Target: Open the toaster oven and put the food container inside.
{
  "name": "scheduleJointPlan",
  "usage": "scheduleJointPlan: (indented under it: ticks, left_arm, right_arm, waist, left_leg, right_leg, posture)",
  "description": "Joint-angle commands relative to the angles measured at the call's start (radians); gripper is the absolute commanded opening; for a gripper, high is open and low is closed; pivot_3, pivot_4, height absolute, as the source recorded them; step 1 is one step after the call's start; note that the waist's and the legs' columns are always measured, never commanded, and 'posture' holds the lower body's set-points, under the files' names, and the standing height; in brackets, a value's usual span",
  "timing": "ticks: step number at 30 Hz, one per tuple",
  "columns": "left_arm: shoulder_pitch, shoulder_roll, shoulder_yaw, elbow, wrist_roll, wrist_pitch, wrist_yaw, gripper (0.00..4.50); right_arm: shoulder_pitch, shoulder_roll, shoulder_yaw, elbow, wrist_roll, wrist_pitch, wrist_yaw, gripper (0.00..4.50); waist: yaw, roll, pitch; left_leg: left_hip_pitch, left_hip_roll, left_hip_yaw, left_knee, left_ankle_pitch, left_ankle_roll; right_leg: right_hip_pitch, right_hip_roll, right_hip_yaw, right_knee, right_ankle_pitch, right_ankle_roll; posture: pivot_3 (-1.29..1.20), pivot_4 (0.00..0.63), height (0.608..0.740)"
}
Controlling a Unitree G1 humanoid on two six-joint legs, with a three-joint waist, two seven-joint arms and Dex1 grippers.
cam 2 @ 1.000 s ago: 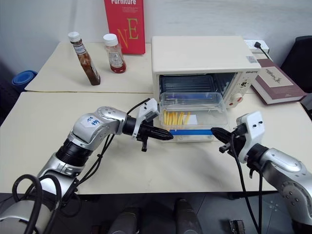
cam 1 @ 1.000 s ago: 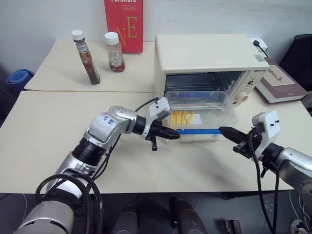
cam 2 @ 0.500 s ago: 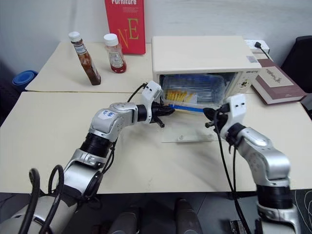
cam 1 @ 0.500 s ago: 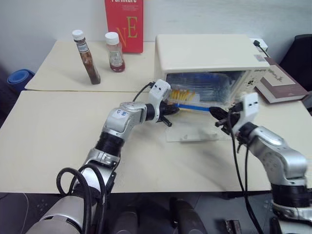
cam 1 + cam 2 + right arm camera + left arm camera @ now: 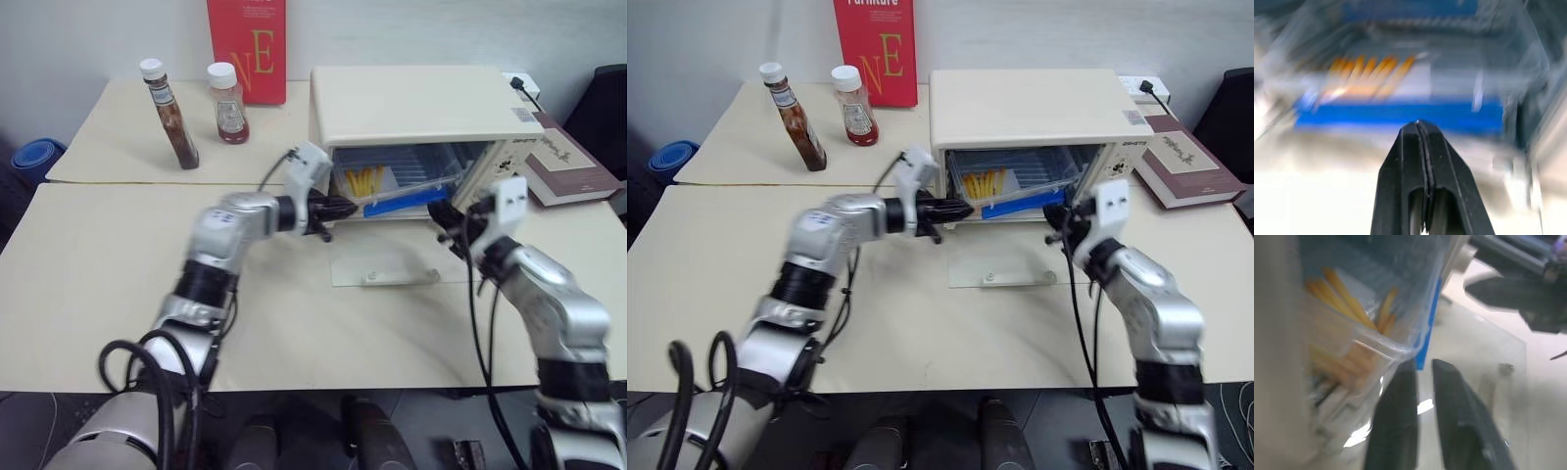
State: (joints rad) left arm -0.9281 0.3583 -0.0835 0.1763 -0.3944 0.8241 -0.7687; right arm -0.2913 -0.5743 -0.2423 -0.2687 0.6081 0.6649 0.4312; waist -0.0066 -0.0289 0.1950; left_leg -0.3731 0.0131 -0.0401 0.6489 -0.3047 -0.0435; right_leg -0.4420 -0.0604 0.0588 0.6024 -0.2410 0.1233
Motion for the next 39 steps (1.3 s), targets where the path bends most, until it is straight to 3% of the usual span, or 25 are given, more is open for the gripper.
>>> scheduleJointPlan:
  ticks: [1, 6, 10, 11, 16, 21, 25, 31, 34, 37, 39]
  left_arm:
    - [0.035, 0.126, 0.039, -0.183, -0.102, 0.058, -0.151, 1.85]
    - [0.124, 0.390, 0.050, -0.299, -0.153, 0.025, -0.389, 3.40]
    - [0.121, 0.498, 0.066, -0.317, -0.186, 0.007, -0.505, 4.46]
    - [0.114, 0.512, 0.067, -0.317, -0.192, 0.004, -0.522, 4.46]
    - [0.097, 0.526, 0.055, -0.331, -0.188, -0.038, -0.546, 4.46]
    - [0.073, 0.503, 0.055, -0.293, -0.170, -0.064, -0.511, 4.46]
    - [0.056, 0.503, 0.050, -0.251, -0.151, -0.087, -0.511, 4.46]
    - [0.036, 0.502, 0.054, -0.185, -0.122, -0.132, -0.514, 4.46]
    - [0.013, 0.521, 0.062, -0.130, -0.105, -0.152, -0.530, 4.50]
    - [0.003, 0.549, 0.070, -0.082, -0.090, -0.180, -0.559, 4.50]
    - [-0.003, 0.579, 0.075, -0.057, -0.078, -0.201, -0.586, 4.50]
  right_arm:
    - [0.115, -0.055, -0.121, -0.219, 0.154, 0.124, 0.021, 0.00]
    - [0.381, -0.077, -0.229, -0.379, 0.244, 0.198, 0.020, 0.00]
    - [0.475, -0.040, -0.223, -0.356, 0.184, 0.163, -0.021, 0.00]
    - [0.478, -0.028, -0.216, -0.335, 0.164, 0.150, -0.033, 0.00]
    - [0.414, 0.016, -0.168, -0.170, 0.058, 0.057, -0.046, 0.00]
    - [0.316, 0.048, -0.091, -0.049, -0.016, -0.020, -0.026, 0.00]
    - [0.229, 0.042, -0.139, -0.102, 0.072, 0.019, -0.022, 0.00]
    - [0.041, -0.127, -0.295, -0.148, 0.250, 0.142, -0.018, 0.00]
    - [0.024, -0.321, -0.392, -0.157, 0.386, 0.272, 0.096, 0.61]
    - [0.083, -0.476, -0.508, -0.141, 0.478, 0.355, 0.260, 1.58]
    - [0.153, -0.566, -0.596, -0.098, 0.457, 0.385, 0.388, 2.29]
  waist:
    - [0.001, 0.000, 0.000]
    - [0.001, 0.000, 0.000]
    - [0.000, 0.000, 0.000]
    - [0.000, 0.000, 0.000]
    - [0.000, 0.000, 0.000]
    - [-0.006, 0.000, 0.000]
    - [-0.017, 0.000, 0.000]
    - [-0.022, 0.004, 0.002]
    - [-0.017, 0.004, 0.002]
    - [-0.016, 0.004, 0.002]
    - [-0.016, 0.004, 0.003]
  left_leg:
    - [0.000, 0.000, 0.000, 0.000, 0.000, 0.000]
    - [0.004, 0.000, 0.000, 0.002, 0.000, -0.001]
    - [0.005, 0.000, 0.000, 0.004, 0.002, 0.001]
    - [0.006, 0.001, 0.000, 0.004, 0.002, 0.001]
    - [0.007, 0.000, 0.000, 0.004, 0.002, 0.002]
    - [0.007, 0.001, -0.001, 0.003, 0.002, 0.002]
    - [0.004, 0.000, -0.001, 0.003, 0.001, 0.002]
    - [0.004, 0.000, -0.001, 0.003, 0.001, 0.002]
    - [0.003, 0.001, -0.002, 0.002, 0.001, 0.002]
    - [0.002, 0.001, -0.002, 0.001, 0.001, 0.003]
    - [0.002, 0.001, -0.001, 0.002, 0.001, 0.003]
  right_leg:
    - [-0.001, 0.000, 0.000, 0.001, 0.000, 0.000]
    - [0.003, 0.001, 0.000, 0.000, -0.002, -0.003]
    - [0.007, 0.001, 0.000, -0.005, -0.006, -0.010]
    - [0.009, 0.001, 0.000, -0.005, -0.011, -0.019]
    - [0.011, 0.001, 0.000, -0.006, -0.011, -0.019]
    - [0.009, 0.002, 0.000, -0.004, -0.002, -0.003]
    - [0.005, 0.002, 0.000, 0.000, -0.002, -0.003]
    - [0.002, 0.002, 0.000, 0.003, -0.002, -0.003]
    - [0.001, 0.002, -0.001, 0.003, -0.003, -0.004]
    - [0.001, 0.002, -0.001, 0.002, -0.003, -0.004]
    - [0.001, 0.002, 0.000, 0.001, -0.003, -0.004]
  posture:
    - [0.00, 0.150, 0.740]
    - [0.00, 0.150, 0.740]
    - [0.00, 0.150, 0.740]
    - [0.00, 0.150, 0.740]
    - [0.00, 0.150, 0.740]
    - [0.00, 0.150, 0.740]
    - [0.00, 0.150, 0.740]
    - [0.00, 0.150, 0.740]
    - [0.00, 0.150, 0.740]
    - [0.00, 0.150, 0.740]
    - [0.00, 0.150, 0.740]
